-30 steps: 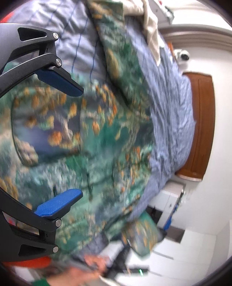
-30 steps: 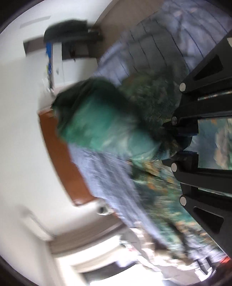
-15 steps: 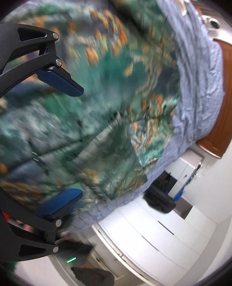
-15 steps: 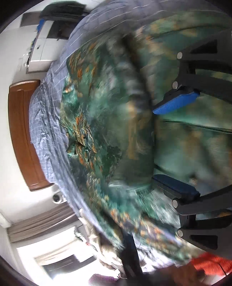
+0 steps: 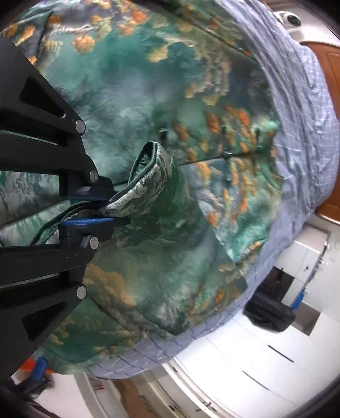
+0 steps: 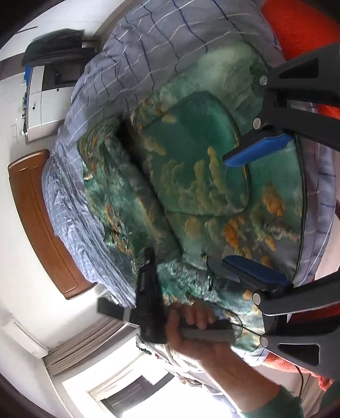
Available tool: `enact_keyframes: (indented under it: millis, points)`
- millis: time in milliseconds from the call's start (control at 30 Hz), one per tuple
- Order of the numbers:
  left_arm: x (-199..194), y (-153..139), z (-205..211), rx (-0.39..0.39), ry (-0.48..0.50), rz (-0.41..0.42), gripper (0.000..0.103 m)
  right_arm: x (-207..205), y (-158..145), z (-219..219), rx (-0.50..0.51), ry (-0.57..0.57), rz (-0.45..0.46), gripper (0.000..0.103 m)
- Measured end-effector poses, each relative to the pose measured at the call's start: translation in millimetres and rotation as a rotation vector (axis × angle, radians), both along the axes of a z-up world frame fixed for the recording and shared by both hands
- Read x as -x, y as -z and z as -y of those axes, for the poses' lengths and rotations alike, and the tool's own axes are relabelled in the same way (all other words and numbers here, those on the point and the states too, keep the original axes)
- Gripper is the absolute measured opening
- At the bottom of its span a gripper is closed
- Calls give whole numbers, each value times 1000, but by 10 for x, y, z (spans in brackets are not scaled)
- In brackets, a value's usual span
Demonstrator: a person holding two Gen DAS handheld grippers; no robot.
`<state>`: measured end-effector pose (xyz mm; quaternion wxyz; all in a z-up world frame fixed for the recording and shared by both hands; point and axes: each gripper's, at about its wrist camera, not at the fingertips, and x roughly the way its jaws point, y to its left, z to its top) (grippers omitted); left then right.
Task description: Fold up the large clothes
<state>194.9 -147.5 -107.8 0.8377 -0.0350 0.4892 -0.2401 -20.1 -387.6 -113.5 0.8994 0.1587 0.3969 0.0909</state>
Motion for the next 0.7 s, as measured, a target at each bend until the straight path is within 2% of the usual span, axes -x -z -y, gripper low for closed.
enact_keyframes:
  millis: [67, 133, 267, 367, 500, 533, 567, 633, 700]
  points:
    - [-96, -142, -60, 0, 3, 31, 7, -61, -19, 28, 21, 4, -4, 72]
    - [-298, -279, -146, -16, -12, 76, 7, -125, -132, 82, 28, 3, 29, 72]
    - [-767, -445, -543, 1, -110, 120, 7, -439, -457, 214, 59, -23, 107, 72]
    - [-938, -269, -722, -22, -145, 110, 8, -872, -677, 307, 133, -22, 167, 72]
    - [-910, 171, -812, -35, -147, 51, 8, -1709, -696, 458, 202, -13, 178, 72]
    - [-903, 234, -834, -33, -147, 46, 9, -1911, -681, 500, 199, -7, 171, 69]
    - [-874, 324, -854, -30, -148, 42, 10, -2163, -658, 544, 189, -4, 155, 57]
    - [-847, 386, -863, -28, -151, 47, 11, -2625, -591, 600, 171, -5, 108, 39]
    - [-833, 473, -881, -12, -156, 51, 12, -3078, -493, 605, 187, -2, 80, 38]
